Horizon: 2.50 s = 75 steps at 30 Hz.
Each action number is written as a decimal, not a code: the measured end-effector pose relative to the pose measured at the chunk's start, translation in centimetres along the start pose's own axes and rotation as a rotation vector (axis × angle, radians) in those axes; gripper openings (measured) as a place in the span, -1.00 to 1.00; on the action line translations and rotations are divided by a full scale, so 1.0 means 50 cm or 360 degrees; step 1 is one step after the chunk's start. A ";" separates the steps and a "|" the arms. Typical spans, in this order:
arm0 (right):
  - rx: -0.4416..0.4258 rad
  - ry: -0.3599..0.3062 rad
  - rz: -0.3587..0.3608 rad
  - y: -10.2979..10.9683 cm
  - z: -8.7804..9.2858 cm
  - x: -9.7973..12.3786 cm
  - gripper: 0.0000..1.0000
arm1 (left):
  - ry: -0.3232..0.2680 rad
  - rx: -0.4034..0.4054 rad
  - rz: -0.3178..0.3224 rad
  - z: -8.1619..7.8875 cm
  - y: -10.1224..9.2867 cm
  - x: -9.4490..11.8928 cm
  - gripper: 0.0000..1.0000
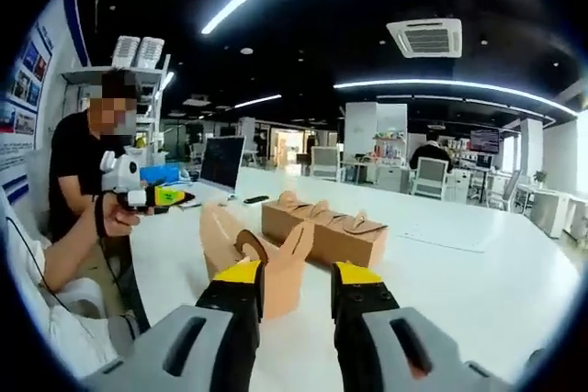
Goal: Pick up one paper box from the group, open the paper box, and remove the item inside
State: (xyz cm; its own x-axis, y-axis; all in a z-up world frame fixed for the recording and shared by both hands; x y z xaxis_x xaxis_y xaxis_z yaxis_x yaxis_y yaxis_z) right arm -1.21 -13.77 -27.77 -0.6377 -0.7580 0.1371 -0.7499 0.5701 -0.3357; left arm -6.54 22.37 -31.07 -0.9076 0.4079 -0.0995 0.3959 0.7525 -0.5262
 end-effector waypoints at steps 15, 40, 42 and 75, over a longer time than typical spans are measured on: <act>0.0198 -0.0130 -0.0144 0.047 -0.119 -0.051 -0.40 | 0.0266 -0.0220 0.0175 -0.016 -0.096 -0.051 -0.13; 0.0222 0.0059 -0.0308 0.070 -0.030 -0.148 -0.39 | 0.0506 -0.0329 0.0206 0.056 -0.091 -0.119 -0.12; 0.0217 0.0076 -0.0307 0.068 -0.019 -0.149 -0.38 | 0.0512 -0.0324 0.0202 0.059 -0.087 -0.119 -0.13; -0.0003 0.0126 -0.0356 0.080 0.072 -0.157 -0.38 | 0.0559 -0.0205 0.0083 0.129 -0.033 -0.127 -0.25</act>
State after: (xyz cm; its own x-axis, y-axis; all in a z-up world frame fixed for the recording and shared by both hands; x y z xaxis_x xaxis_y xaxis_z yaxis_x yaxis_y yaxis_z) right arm 1.43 -6.70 -33.55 -0.4672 -0.8384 0.2809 -0.8744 0.3911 -0.2872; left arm -2.32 15.20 -35.04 -0.7911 0.5833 0.1841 0.4752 0.7757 -0.4153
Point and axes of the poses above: the point that each gripper's makers call its tool centre point, and the gripper's own axes: x roughly backward along the fingers, y roughly to its left, z roughly out of its underside, the point moved 10 cm from there along x, roughly backward along the fingers, and after that the axes turned 14 degrees about x, right-handed, at the moved point
